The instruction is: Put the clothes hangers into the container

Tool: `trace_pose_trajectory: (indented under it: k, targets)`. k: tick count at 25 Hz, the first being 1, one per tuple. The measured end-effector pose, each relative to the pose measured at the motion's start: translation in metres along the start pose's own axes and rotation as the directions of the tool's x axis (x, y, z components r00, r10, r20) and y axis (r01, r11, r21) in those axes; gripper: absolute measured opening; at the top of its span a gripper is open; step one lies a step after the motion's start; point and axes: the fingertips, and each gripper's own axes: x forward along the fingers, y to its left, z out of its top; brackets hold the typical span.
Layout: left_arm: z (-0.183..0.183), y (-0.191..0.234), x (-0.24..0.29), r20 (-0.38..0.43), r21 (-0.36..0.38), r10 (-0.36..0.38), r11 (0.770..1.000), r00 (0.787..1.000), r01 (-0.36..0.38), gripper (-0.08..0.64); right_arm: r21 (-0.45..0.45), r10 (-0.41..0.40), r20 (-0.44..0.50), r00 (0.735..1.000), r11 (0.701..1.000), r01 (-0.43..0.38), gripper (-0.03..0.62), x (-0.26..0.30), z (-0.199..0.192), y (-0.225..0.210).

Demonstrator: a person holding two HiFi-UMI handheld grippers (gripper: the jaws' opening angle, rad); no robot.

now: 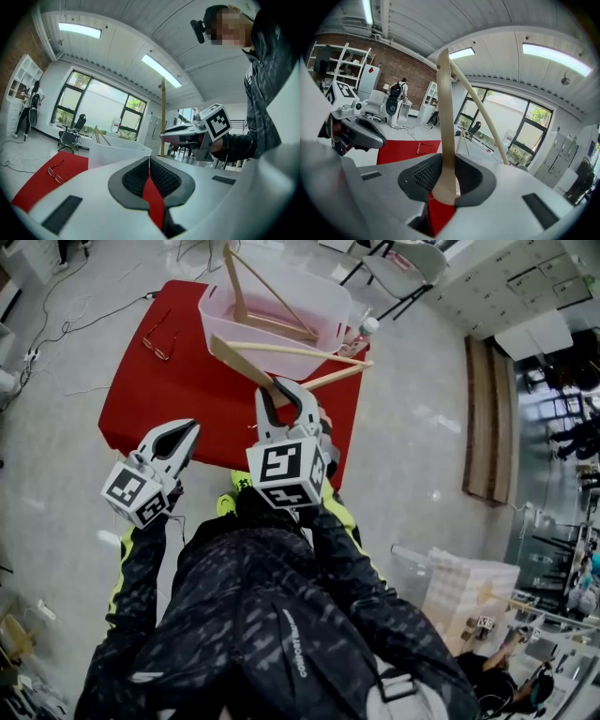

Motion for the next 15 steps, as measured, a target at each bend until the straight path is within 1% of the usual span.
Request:
trace_pose_trajectory:
  k: [8, 15]
  targets:
    - [0.01, -0.007, 0.002, 0.014, 0.006, -0.004, 1.0, 1.0, 0.004, 0.012, -0.01, -0.021, 0.093, 0.995, 1.0, 0.022, 0.094, -0.01, 0.051, -0.026]
    - [0.026, 0.004, 0.002, 0.022, 0.016, 0.02, 1.0, 1.0, -0.02, 0.012, 0.012, -0.005, 0.135, 0.991, 1.0, 0.003, 0.094, 0.007, 0.083, -0.042]
